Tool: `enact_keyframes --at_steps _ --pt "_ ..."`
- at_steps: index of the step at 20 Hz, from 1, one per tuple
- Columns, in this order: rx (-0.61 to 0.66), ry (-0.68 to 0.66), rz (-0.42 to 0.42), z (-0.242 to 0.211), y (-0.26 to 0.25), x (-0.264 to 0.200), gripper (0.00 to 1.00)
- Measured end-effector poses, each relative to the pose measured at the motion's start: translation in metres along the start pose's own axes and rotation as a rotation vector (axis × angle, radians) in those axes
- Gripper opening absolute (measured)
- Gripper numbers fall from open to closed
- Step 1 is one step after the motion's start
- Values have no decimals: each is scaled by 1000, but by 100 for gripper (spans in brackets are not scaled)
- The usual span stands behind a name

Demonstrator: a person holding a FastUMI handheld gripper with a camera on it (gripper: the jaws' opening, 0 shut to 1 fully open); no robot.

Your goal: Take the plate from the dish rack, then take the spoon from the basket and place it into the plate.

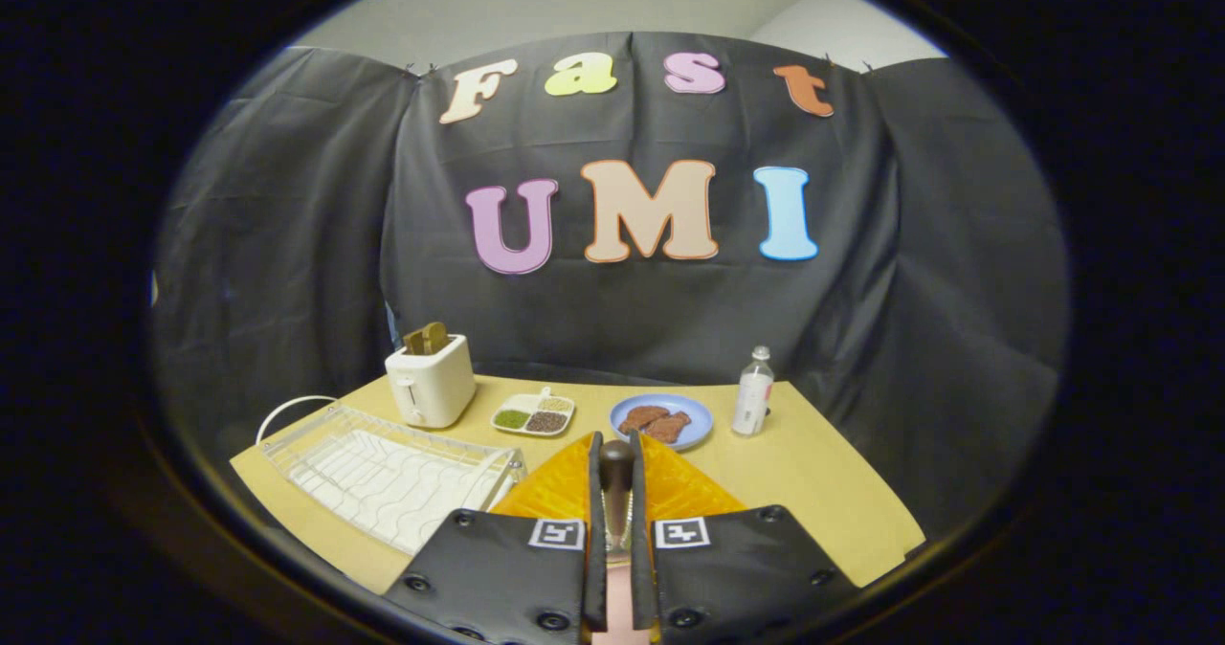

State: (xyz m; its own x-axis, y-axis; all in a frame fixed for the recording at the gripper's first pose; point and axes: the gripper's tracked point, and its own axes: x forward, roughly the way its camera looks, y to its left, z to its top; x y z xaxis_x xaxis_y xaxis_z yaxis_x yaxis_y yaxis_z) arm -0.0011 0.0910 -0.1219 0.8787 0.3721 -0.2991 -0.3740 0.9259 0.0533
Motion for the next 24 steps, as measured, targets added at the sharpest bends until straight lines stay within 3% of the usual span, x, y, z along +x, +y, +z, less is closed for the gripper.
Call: enact_keyframes --at_steps 10,17,24 --pt "47 84 -68 -69 -24 -12 13" --pt "59 70 -98 -96 -32 -8 13" --pt "74 69 -149 -113 -36 -38 13"
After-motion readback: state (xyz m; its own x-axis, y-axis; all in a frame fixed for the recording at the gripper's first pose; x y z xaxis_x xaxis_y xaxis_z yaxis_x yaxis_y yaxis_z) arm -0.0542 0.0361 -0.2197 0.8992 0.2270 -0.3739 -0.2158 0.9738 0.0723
